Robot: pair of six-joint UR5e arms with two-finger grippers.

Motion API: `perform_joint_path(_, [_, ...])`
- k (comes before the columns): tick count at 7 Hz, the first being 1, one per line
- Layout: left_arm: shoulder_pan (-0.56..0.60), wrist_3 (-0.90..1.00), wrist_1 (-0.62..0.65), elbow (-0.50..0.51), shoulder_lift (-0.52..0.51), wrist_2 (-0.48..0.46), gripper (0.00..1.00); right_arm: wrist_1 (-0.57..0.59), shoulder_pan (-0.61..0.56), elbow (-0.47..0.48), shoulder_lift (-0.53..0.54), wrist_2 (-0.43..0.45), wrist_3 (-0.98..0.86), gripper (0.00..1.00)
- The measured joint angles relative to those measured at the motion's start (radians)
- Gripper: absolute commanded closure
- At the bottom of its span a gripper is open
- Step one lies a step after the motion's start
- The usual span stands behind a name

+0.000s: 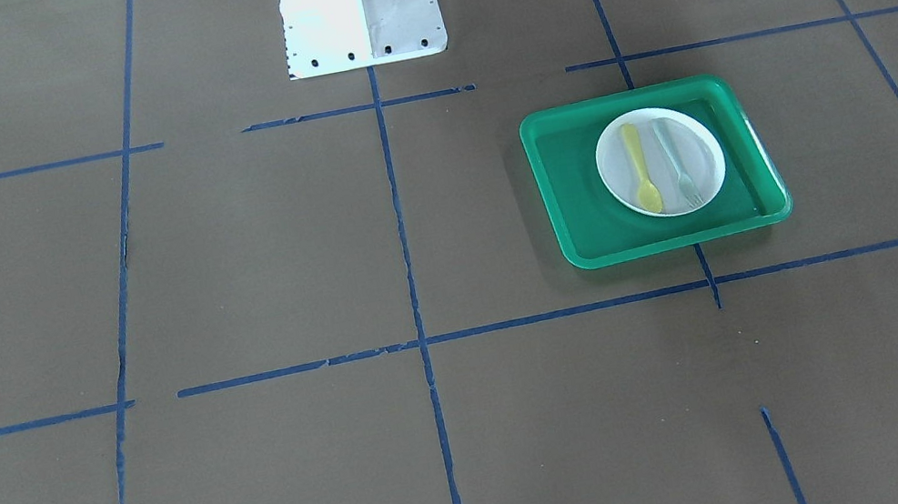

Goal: Place spoon
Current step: 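Move the left gripper over the green tray toward the yellow spoon, then lower the left gripper and grasp the yellow spoon on the white plate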

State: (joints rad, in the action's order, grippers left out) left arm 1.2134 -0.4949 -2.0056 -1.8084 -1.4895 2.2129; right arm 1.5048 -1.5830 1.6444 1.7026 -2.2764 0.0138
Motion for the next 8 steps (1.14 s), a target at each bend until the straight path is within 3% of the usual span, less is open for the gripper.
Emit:
perform_joint_path(3, [-0.299,-0.367,-0.042,-0.004,-0.135,-0.147,0.01,0.000,0.000,0.000,0.000,0.000,0.000,0.00])
perform_joint_path(4, [-0.374,-0.437,-0.043,-0.003,-0.155,-0.197,0.21,0.000,0.000,0.000,0.000,0.000,0.000,0.00])
perform_joint_path(5, [-0.432,-0.478,-0.044,0.000,-0.165,-0.243,0.34,0.000,0.000,0.000,0.000,0.000,0.000,0.00])
perform_joint_path(8, [-0.527,-0.532,-0.043,0.012,-0.206,-0.286,0.33,0.000,0.000,0.000,0.000,0.000,0.000,0.00])
